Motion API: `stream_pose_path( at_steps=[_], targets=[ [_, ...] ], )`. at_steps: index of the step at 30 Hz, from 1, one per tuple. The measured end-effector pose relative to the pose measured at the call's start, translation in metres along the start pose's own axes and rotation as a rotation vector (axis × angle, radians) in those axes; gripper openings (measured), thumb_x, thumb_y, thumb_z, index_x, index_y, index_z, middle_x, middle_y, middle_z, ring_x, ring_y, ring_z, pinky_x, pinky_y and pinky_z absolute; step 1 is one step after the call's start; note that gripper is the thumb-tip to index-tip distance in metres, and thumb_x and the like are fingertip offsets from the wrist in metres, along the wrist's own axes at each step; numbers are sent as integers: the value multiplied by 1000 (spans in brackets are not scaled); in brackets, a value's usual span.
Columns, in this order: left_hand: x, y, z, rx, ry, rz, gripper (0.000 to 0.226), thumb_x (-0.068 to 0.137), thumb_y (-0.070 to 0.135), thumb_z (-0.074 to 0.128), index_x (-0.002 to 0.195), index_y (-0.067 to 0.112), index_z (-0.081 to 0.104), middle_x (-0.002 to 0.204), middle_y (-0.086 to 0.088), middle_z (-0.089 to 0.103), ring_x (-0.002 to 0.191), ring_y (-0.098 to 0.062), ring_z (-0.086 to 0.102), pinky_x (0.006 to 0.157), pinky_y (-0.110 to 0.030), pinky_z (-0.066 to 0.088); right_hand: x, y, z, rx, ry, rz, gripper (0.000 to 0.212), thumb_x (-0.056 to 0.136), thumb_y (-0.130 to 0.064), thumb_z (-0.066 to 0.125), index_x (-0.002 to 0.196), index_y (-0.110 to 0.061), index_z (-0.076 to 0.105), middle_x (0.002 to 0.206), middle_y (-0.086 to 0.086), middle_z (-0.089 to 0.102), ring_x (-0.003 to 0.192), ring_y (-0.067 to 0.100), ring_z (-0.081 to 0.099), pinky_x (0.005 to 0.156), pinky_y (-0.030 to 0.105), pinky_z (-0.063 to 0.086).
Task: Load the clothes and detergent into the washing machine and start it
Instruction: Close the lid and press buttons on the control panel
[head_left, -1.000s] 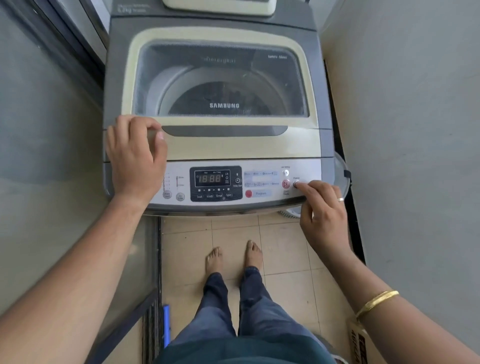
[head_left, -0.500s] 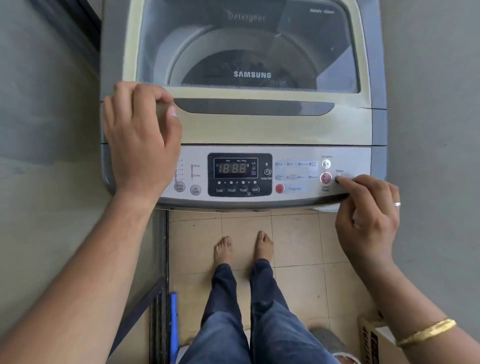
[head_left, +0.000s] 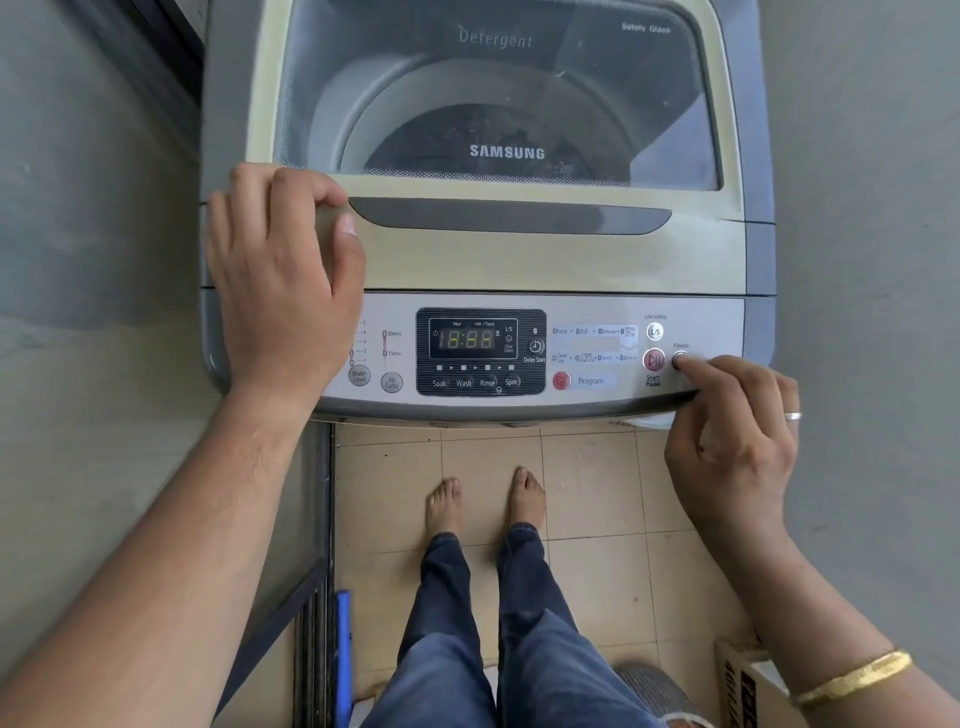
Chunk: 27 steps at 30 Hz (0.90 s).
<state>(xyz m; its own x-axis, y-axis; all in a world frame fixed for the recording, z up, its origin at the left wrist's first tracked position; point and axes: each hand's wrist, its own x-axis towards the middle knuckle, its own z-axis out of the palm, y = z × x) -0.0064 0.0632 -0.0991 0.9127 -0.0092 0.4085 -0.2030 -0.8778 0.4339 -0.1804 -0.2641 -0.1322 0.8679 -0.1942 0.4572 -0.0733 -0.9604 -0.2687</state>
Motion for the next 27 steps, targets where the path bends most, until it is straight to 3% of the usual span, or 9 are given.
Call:
stream_pose_path(
  at_steps=[8,16,21,27],
  targets=[
    [-3,2,-1,43,2,49,23,105,22,62,122,6,68,128,-18,66,113,-41,61,102,-51,46,5,-8,1,14,-15,32,29,98,10,57,116,0,77,107,19,70,96,44,66,93,41,47],
    [-3,2,-2,60,-50,103,32,108,26,58,138,17,68,138,-5,69,128,-32,64,112,-49,43,11,-9,1,49,-32,50,22,98,7,62,114,1,76,107,18,70,99,39,64,89,48,53],
    [-3,3,-3,60,-39,110,31,107,24,60,137,17,69,136,-5,71,127,-32,64,111,-48,44,15,-10,-1,50,-45,70,20,99,5,62,113,0,76,107,17,70,99,41,65,91,37,48],
    [-4,3,-4,32,-19,110,29,107,21,61,134,14,71,133,-7,71,125,-33,65,109,-47,45,18,-11,-2,70,-69,75,21,102,-2,57,113,-1,75,108,16,70,100,40,64,92,40,49]
  ],
)
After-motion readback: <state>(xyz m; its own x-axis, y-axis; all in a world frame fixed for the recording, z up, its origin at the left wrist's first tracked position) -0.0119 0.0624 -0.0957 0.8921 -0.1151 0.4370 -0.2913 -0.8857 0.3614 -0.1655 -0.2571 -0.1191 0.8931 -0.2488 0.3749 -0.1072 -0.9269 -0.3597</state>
